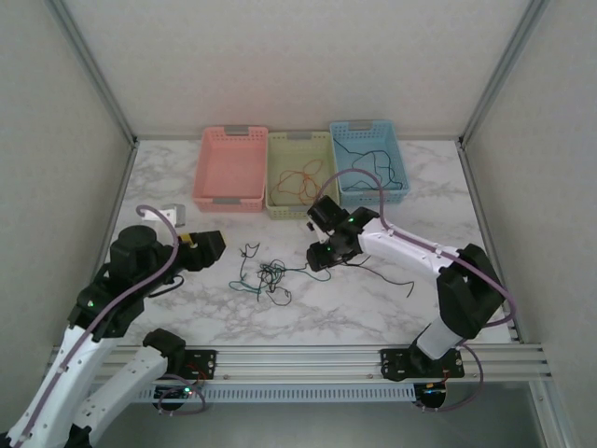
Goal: Untangle the cables
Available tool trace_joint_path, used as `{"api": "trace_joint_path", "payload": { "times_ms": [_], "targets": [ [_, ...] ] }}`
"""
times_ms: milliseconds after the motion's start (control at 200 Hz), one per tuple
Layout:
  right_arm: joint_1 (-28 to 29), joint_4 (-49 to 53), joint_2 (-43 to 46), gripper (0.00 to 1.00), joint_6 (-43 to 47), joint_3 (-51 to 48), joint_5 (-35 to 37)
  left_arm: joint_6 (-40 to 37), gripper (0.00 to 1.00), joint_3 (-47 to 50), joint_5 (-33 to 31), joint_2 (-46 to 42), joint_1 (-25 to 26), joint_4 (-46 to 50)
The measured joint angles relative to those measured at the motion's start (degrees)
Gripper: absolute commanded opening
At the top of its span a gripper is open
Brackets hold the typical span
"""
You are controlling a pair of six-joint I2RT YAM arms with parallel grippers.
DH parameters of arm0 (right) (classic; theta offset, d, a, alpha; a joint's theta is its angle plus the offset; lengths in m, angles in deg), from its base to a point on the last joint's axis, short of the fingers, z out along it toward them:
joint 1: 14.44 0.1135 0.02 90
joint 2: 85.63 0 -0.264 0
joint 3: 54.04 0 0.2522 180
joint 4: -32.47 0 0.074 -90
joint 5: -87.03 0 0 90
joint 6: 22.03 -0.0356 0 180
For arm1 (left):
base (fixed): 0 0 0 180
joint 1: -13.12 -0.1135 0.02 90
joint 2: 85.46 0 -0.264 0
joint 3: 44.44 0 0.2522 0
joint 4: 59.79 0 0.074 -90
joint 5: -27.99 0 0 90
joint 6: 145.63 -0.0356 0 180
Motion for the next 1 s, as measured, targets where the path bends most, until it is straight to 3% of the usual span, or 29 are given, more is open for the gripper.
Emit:
{"api": "trace_joint_path", "payload": {
  "times_ms": [175, 556, 756, 1001],
  "targets": [
    [-0.13, 2.51, -5.01, 0.49, 0.61, 2.62, 5.33, 1.31, 0.81, 2.19, 1.75, -1.27, 0.0, 0.94],
    [-0.09, 8.61, -15.87, 0.5, 6.1, 11.41, 8.72, -0.15, 0.81, 2.19, 1.77, -2.16, 0.0, 3.69],
    [-0.07, 9.38, -18.75, 0.4, 7.85, 13.73, 9.2, -0.52, 0.81, 2.19, 1.92, -2.16, 0.0, 4.09],
    [-0.07, 9.16, -19.87, 0.42, 8.46, 13.73, 7.61, -0.52, 0.82, 2.19, 1.92, -2.14, 0.0, 4.11]
  ]
}}
